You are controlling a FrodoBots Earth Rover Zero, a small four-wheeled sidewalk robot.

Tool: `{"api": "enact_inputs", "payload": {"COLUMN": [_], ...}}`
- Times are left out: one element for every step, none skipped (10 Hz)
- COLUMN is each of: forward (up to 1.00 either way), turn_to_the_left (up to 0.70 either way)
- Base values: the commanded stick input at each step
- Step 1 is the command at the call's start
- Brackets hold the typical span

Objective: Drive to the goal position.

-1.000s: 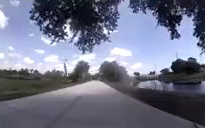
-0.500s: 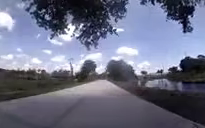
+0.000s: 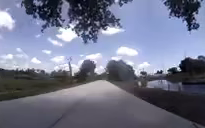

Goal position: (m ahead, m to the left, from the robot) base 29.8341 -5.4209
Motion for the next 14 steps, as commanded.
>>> {"api": "enact_inputs", "payload": {"forward": [0.85, 0.85, 0.85, 0.85, 0.85, 0.85, 0.85, 0.85, 0.85, 0.85, 0.85, 0.85, 0.85, 0.85], "turn_to_the_left": [0.0, 0.0, 0.0, 0.0, 0.0, 0.0, 0.0, 0.0, 0.0, 0.0, 0.0, 0.0, 0.0, 0.0]}}
